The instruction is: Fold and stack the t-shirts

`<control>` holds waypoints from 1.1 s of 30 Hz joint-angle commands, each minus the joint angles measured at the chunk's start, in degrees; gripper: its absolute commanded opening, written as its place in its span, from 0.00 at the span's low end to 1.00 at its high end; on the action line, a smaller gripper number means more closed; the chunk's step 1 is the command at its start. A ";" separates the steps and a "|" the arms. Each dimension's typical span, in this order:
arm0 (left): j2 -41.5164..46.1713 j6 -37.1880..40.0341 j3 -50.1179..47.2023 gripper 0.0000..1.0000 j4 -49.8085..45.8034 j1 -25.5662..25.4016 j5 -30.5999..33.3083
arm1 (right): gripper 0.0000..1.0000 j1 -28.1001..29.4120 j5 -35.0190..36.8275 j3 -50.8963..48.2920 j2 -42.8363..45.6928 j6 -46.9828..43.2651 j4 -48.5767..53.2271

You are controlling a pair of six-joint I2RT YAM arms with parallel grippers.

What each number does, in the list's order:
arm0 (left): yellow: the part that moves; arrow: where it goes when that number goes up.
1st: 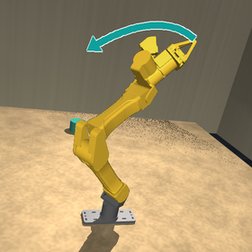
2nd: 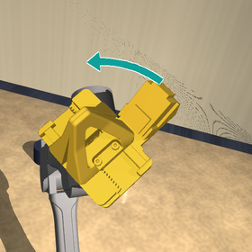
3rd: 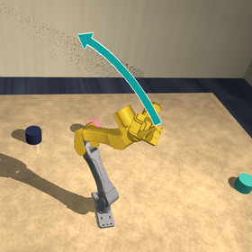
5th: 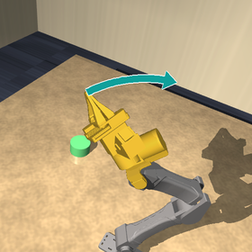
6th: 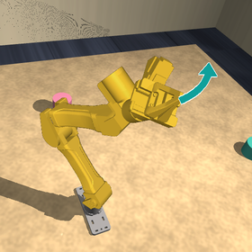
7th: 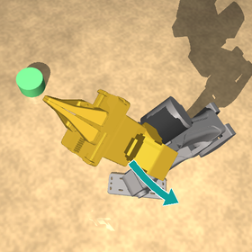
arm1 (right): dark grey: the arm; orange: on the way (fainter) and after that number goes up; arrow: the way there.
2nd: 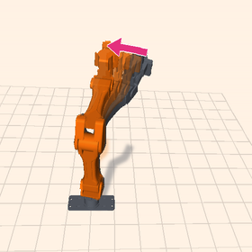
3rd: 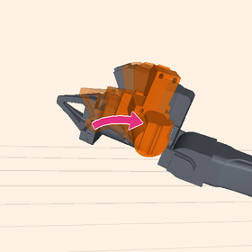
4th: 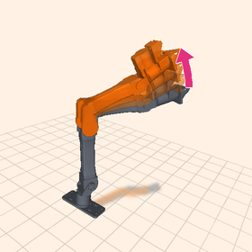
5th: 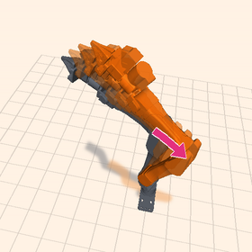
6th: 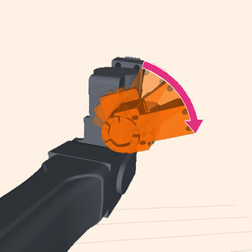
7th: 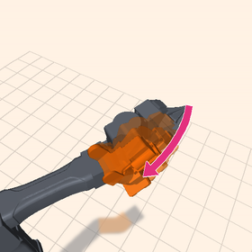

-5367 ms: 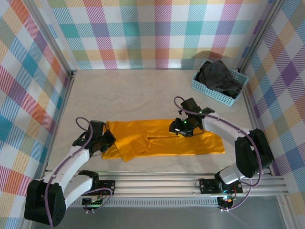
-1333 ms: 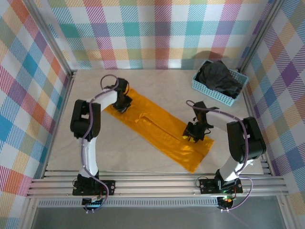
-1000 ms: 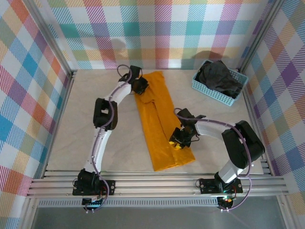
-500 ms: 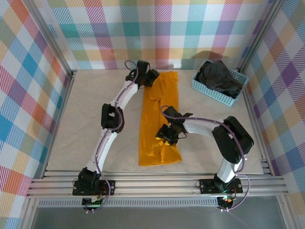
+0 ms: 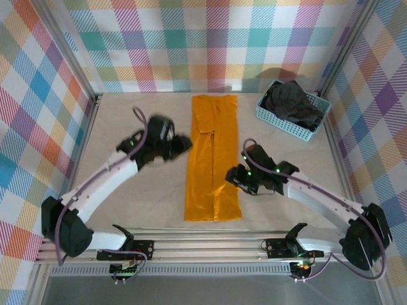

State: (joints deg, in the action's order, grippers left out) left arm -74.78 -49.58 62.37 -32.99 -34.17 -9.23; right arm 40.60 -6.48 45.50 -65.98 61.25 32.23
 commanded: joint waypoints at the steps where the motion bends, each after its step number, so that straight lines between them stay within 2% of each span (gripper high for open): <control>1: 4.14 -4.80 -14.75 0.39 -6.97 -8.78 3.02 | 0.46 0.36 0.28 -4.77 2.56 -0.28 7.53; 4: 6.95 -11.13 -21.26 0.45 -5.79 -16.62 4.68 | 0.46 1.28 -0.55 -6.16 0.89 -2.60 10.03; 9: -1.14 -14.37 -21.01 0.48 -2.62 -24.85 7.80 | 0.50 2.97 -0.49 -8.98 -2.16 -2.85 7.79; 14: -4.15 -16.51 -22.58 0.48 2.31 -26.03 9.64 | 0.51 4.11 -0.33 -9.51 -2.84 -1.85 5.86; 19: -9.65 -14.75 -20.01 0.46 1.17 -26.12 10.88 | 0.51 4.32 0.05 -9.18 -3.37 -1.84 6.08; 21: -10.56 -14.79 -20.52 0.43 3.60 -26.12 10.57 | 0.51 4.36 0.11 -9.20 -3.21 -1.77 6.12; 26: -12.27 -14.46 -18.48 0.21 5.08 -26.12 11.35 | 0.50 4.70 0.15 -9.90 -3.38 -0.94 5.49; 33: -9.03 -14.92 -17.99 0.07 4.93 -26.12 12.68 | 0.48 9.27 2.53 -9.20 -7.38 3.13 4.73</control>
State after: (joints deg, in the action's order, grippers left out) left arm -84.79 -63.96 43.38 -30.81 -59.88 1.80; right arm 48.25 -5.72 36.18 -71.72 61.39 37.26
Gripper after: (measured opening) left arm 0.090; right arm 0.486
